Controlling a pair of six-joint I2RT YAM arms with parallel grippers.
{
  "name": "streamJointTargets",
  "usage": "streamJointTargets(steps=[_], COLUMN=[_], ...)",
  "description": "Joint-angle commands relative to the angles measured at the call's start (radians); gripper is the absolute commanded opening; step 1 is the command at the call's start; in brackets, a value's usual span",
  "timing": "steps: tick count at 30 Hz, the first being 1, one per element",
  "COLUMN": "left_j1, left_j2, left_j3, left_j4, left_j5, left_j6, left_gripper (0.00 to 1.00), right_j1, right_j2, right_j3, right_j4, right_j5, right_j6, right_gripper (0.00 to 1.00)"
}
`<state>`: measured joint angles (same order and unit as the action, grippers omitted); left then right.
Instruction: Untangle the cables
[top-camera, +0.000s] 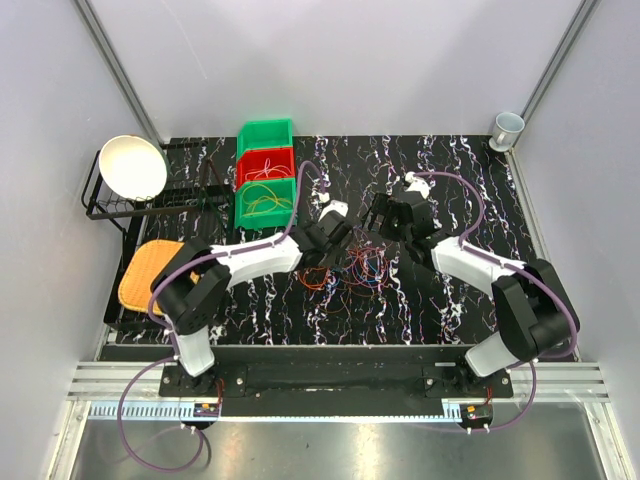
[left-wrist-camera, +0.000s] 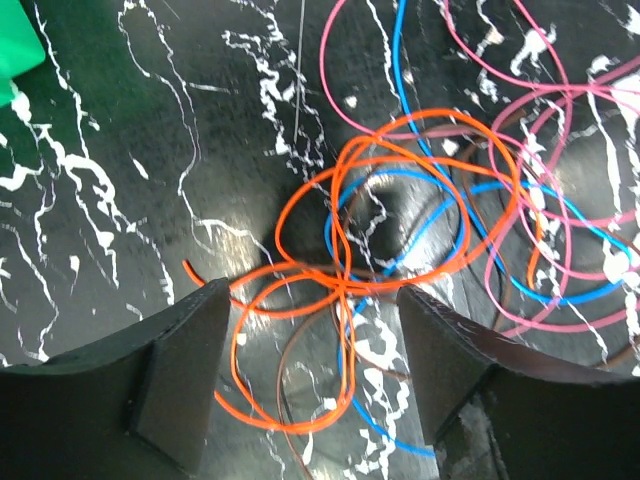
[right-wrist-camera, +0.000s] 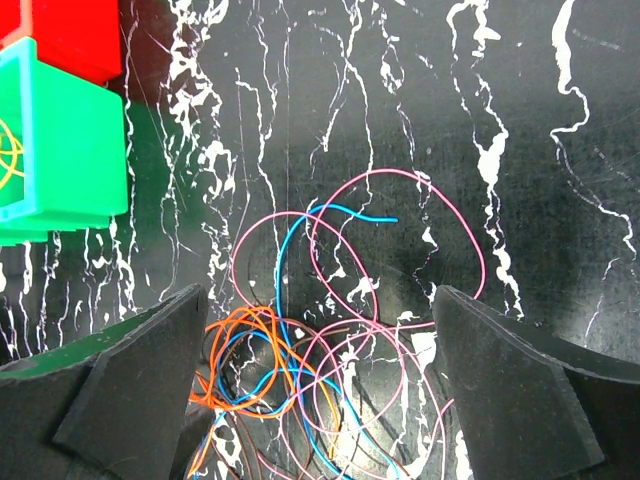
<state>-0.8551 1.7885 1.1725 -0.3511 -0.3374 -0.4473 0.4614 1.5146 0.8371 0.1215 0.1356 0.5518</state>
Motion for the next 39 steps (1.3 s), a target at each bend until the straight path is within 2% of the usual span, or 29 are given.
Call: streamJointTargets(steps=[1, 10, 13, 16, 17, 21, 25, 30, 39], left_j1=[0.008, 0.033, 0.036, 0.039, 0.039, 0.041, 0.042, 0.041, 0.034], left_j2=[0.035, 0.081, 0.095, 0.106, 0.109, 0.098, 0.04, -0.096, -0.334], left_j3=[0.047, 0.062, 0.067, 0.068, 0.067, 0.075, 0.088, 0.174, 0.435], left_j4=[0.073, 0.11, 0.116, 0.123, 0.123, 0.113, 0.081, -0.041, -0.236], left_j5=[0.018, 0.037, 0.043, 0.047, 0.049, 0.049, 0.046, 0.026, -0.003], left_j6=[0.025, 0.025, 0.027, 0.027, 0.027, 0.027, 0.029, 0.032, 0.087], left_gripper=[0.69, 0.6, 0.49, 0.33, 0.21, 0.0, 0.0, 0.0, 0.0], right_j1=[-0.007, -0.009, -0.009, -0.009, -0.009, -0.01, -0.01, -0.01, -0.013], right_j2=[0.016, 0.033, 0.039, 0.042, 0.047, 0.053, 0.061, 0.058, 0.042], right_j3=[0.031, 0.037, 0.039, 0.04, 0.043, 0.046, 0.048, 0.046, 0.036], right_j4=[0.013, 0.014, 0.013, 0.015, 0.014, 0.013, 0.012, 0.012, 0.012], right_j5=[-0.016, -0.028, -0.03, -0.033, -0.034, -0.039, -0.042, -0.039, -0.031], right_j6=[0.011, 0.014, 0.014, 0.014, 0.016, 0.014, 0.016, 0.019, 0.023], right_gripper=[1.0, 1.0, 1.0, 1.0, 1.0, 1.0, 1.0, 1.0, 1.0])
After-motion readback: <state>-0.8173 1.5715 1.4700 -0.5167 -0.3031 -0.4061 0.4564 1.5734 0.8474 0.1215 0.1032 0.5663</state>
